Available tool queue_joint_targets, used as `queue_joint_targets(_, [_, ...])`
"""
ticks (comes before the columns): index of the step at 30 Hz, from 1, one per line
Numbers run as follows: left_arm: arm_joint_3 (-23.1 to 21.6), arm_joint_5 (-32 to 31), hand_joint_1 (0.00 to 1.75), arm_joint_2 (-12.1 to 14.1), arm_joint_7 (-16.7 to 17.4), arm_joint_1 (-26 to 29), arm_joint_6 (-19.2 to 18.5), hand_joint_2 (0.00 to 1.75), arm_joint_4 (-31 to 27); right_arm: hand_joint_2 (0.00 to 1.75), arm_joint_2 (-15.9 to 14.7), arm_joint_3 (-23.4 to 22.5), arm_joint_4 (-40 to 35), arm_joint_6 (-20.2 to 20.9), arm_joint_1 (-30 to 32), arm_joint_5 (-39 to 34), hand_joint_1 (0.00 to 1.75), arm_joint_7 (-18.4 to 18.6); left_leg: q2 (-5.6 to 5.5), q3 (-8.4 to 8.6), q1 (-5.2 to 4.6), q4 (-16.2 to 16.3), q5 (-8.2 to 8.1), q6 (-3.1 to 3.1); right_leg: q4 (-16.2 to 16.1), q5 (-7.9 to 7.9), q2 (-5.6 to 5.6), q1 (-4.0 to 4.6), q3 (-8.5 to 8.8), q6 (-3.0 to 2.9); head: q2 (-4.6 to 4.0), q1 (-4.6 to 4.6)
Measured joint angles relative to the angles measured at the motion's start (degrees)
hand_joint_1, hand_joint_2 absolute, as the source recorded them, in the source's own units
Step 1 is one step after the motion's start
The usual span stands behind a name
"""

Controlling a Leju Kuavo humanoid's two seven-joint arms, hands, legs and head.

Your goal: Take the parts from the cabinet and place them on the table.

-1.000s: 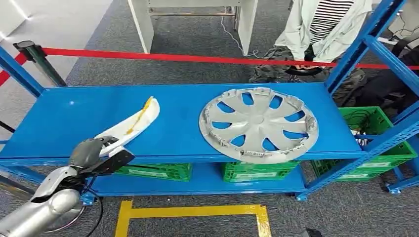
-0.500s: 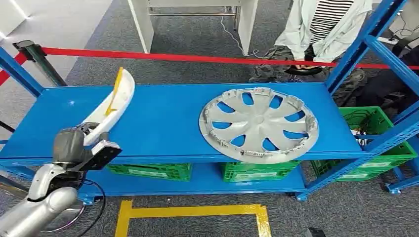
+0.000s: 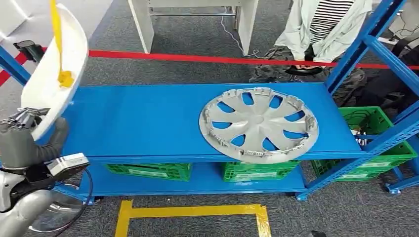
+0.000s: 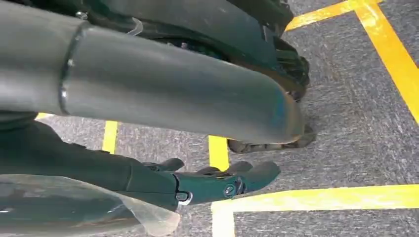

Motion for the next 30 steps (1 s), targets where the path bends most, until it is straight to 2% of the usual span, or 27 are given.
queue_joint_targets(4, [0.02, 1.12, 1.75, -0.02, 2.14, 0.21, 0.00, 1.75, -0.27, 0.00, 0.00, -0.07, -0.13, 0.07, -0.01, -0.02, 0.00, -0.09, 0.00, 0.00, 0.00, 0.00, 0.01, 0.00, 0.00, 0.01, -0.01, 0.00, 0.00, 0.00, 0.00, 0.00])
queue_joint_targets(9, [-0.55, 5.68, 1.75, 0.02, 4.00, 0.46, -0.74, 1.75, -0.26, 0.00, 0.00, -0.57, -0.44, 0.04, 0.12, -0.04, 0.00, -0.13, 0.00, -0.01, 0.00, 0.00, 0.01, 0.00, 0.00, 0.01, 0.00, 0.00, 0.00, 0.00, 0.00, 0.00])
queue_joint_targets(15, [-1.90, 8.42, 1.75, 0.22, 4.02, 0.58, -2.16, 1.75, -0.29, 0.00, 0.00, -0.61, -0.48, 0.72, 0.24, -0.79, 0.00, 2.39, 0.00, -0.03, 0.00, 0.00, 0.01, 0.00, 0.00, 0.00, 0.01, 0.00, -0.03, 0.00, 0.00, 0.00])
queue_joint_targets(20, [-2.95, 8.72, 1.75, 0.57, 3.69, 0.59, -2.12, 1.75, -0.46, 0.00, 0.00, 0.59, -0.35, 3.91, 0.13, -1.81, 0.00, 5.84, 0.00, -0.04, 0.00, 0.00, 0.01, 0.00, 0.00, 0.01, 0.00, 0.00, -0.04, 0.00, 0.00, 0.02])
queue_joint_targets(23, [-3.28, 8.72, 1.75, 0.63, 3.61, 0.77, -2.08, 1.75, -0.61, 0.00, 0.22, 1.73, 0.79, 5.66, -0.06, -2.25, 0.00, 6.45, 0.00, -0.03, 0.00, 0.00, 0.01, 0.00, 0.00, 0.00, 0.00, 0.00, -0.04, 0.00, 0.00, 0.00])
queue_joint_targets(30, [-3.37, 7.48, 1.75, 0.81, 4.50, 1.02, -2.36, 1.75, -1.10, 0.00, 0.37, 3.30, 2.03, 5.88, -0.24, -3.63, 0.00, 5.97, 0.00, -0.04, 0.00, 0.00, 0.01, 0.00, 0.00, 0.00, 0.00, 0.00, -0.04, 0.00, 0.00, 0.02])
